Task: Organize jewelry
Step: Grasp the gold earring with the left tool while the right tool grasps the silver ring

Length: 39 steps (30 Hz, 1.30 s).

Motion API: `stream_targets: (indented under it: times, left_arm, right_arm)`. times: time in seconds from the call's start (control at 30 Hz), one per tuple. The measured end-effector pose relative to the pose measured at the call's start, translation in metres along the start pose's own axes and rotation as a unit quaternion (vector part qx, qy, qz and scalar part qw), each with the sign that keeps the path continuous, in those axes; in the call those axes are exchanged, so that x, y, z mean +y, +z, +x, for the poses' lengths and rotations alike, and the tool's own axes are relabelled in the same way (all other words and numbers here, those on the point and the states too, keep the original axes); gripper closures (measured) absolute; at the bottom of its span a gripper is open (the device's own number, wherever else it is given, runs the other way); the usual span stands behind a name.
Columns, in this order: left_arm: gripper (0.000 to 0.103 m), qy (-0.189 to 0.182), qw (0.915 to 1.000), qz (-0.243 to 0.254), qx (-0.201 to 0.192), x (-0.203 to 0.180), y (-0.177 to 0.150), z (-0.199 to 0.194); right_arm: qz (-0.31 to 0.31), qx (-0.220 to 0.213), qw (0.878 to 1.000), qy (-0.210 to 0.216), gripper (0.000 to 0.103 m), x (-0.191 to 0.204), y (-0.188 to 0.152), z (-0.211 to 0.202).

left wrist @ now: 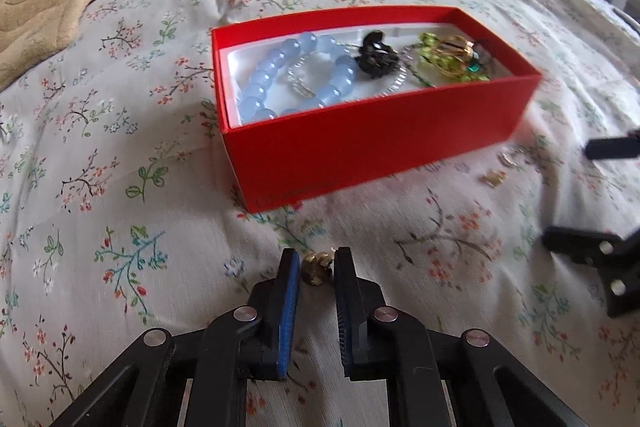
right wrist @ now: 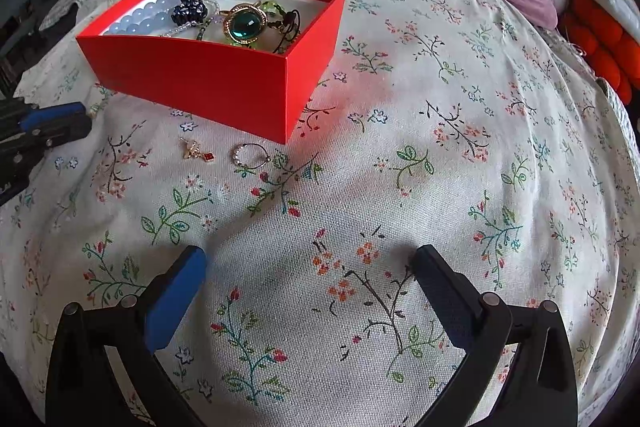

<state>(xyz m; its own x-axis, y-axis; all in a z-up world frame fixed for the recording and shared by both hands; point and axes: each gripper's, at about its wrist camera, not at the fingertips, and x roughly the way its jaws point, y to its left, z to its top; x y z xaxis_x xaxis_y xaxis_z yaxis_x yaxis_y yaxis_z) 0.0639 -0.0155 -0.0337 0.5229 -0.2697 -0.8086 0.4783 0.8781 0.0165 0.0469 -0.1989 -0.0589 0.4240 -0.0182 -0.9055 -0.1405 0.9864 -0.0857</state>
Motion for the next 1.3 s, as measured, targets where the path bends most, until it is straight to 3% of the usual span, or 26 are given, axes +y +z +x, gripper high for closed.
stream_targets:
  times: [0.2, 0.43, 0.63, 0.8, 1.03, 1.3]
  left_arm:
    - [0.067, -0.016, 0.9995, 0.015, 0.022, 0.002, -0.010, -0.004]
    - [0.066, -0.015, 0.9998, -0.001, 0.014, 0.009, -0.009, -0.004]
    - [0.077, -0.021, 0.9997, -0.008, 0.002, 0.009, 0.000, -0.001]
    - [0.102, -0.028, 0.9996, -0.007, 0.003, 0.006, 0.005, 0.003]
    - [0.103, -0.027, 0.9996, 0.007, 0.008, 0.008, -0.003, -0.004]
    - [0.103, -0.011, 0.9997, -0.018, 0.015, 0.033, -0.016, -0.013]
  right_arm:
    - [0.007, -0.002, 1.000, -0.005, 0.000, 0.002, 0.001, 0.001]
    - [0.014, -0.004, 1.000, -0.011, 0.000, 0.005, 0.005, 0.002]
    - [0.021, 0.000, 1.000, -0.013, 0.000, 0.006, 0.009, 0.003]
    - [0.025, 0.013, 1.000, -0.011, 0.000, 0.006, 0.012, 0.002]
    - [0.025, 0.019, 1.000, -0.003, 0.000, 0.004, 0.012, 0.002]
    - [0.036, 0.007, 0.999, -0.001, 0.000, 0.003, 0.024, 0.009]
